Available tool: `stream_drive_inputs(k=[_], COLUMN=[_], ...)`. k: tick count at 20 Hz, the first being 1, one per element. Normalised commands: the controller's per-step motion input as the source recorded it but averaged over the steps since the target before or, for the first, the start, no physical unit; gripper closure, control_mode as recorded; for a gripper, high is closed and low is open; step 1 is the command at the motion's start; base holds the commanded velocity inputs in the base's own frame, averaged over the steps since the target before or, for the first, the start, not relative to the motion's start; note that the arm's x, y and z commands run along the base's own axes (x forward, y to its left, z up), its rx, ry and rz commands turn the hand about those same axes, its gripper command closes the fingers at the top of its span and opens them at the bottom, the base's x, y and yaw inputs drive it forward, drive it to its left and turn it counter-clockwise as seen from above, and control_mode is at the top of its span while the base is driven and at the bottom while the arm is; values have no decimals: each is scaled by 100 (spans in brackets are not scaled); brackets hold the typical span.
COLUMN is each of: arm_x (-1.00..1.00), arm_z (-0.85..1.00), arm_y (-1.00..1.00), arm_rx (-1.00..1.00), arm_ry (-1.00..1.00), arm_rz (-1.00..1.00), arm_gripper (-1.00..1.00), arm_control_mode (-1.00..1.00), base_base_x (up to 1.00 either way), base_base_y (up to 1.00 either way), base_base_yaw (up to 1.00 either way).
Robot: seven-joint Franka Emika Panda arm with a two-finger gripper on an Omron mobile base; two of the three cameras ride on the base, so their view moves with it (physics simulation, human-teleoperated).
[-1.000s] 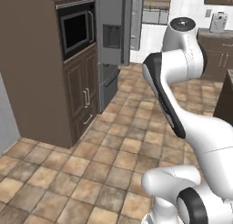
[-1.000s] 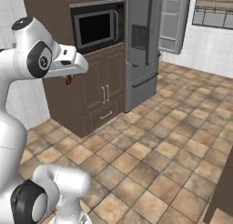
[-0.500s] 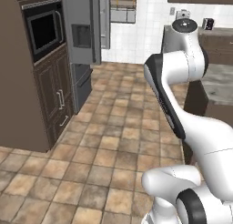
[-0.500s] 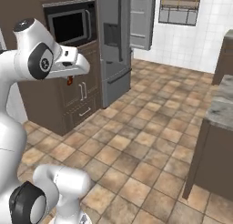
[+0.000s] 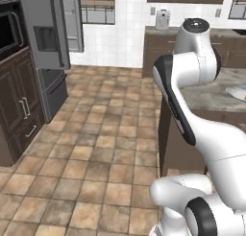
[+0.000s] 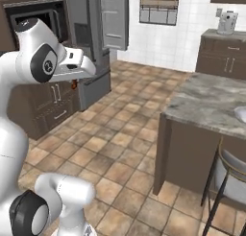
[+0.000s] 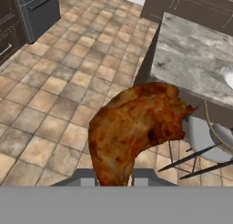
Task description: Take the cheese, chicken drumstick, and lime from the fridge and place them on the plate on the dining counter to create an appetizer plate.
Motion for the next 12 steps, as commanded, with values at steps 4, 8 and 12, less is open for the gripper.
stream_drive_inputs(k=[4,8,12], arm_x=[0,0,0], arm_z=[0,0,0], arm_y=[0,0,0], arm_rx=[0,0,0], arm_ry=[0,0,0], arm_rz=[0,0,0], arm_gripper=[100,100,100], arm_control_mode=[100,100,100], base_base_x=[6,4,14], base_base_y=[-100,-100,-87], base_base_yaw=[-16,-16,-18])
